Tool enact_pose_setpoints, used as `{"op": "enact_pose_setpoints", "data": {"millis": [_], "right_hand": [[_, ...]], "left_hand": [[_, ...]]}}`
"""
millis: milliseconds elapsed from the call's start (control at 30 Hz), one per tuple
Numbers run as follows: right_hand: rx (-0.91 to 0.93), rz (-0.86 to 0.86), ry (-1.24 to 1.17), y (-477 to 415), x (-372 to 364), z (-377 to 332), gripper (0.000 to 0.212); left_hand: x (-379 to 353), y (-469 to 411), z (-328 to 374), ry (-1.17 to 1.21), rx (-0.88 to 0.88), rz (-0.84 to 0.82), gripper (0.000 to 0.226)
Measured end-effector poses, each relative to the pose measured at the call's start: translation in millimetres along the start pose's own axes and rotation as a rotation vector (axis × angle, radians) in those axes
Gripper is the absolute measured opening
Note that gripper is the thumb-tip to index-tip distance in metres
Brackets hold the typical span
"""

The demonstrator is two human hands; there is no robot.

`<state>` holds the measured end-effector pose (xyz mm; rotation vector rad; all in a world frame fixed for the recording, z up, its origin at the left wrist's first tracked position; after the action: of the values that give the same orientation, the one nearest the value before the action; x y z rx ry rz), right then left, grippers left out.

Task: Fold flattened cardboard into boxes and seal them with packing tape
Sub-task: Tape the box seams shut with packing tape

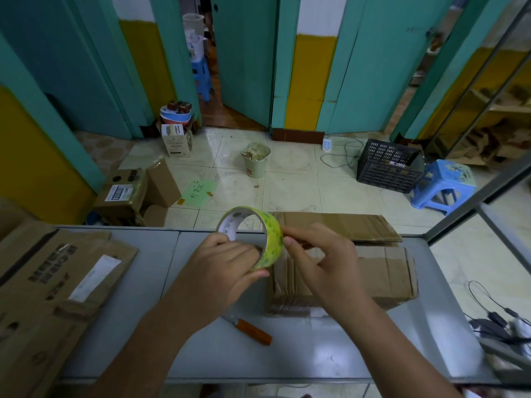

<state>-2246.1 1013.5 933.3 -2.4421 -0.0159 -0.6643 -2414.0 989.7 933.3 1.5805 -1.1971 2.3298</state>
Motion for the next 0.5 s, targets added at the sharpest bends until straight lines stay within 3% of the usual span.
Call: {"op": "enact_pose_setpoints", "data": {"millis": [267,500], "right_hand": [[-0.018,-0.065,0.018,-6.1,7.3,-3.1,0.013],[0.013,-0.323,0.020,-15.4,5.5,-4.6,0.008]], "left_hand": [[3.0,-2.7,4.4,0.021,-0.040,-0.014,0.031],[5.6,-0.6,7.9,0.093,-0.060,-0.026,0.032]]}}
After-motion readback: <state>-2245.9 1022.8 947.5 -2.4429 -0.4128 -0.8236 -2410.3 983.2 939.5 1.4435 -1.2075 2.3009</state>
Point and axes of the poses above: each hand's wrist, its own y-axis away from the middle knuckle, its own x-axis out of the back of the hand, z = x × y, the point moved 8 cm from there along -y, towards the middle knuckle, and after that the axes turned 7 degrees about x, right-handed, at the moved point
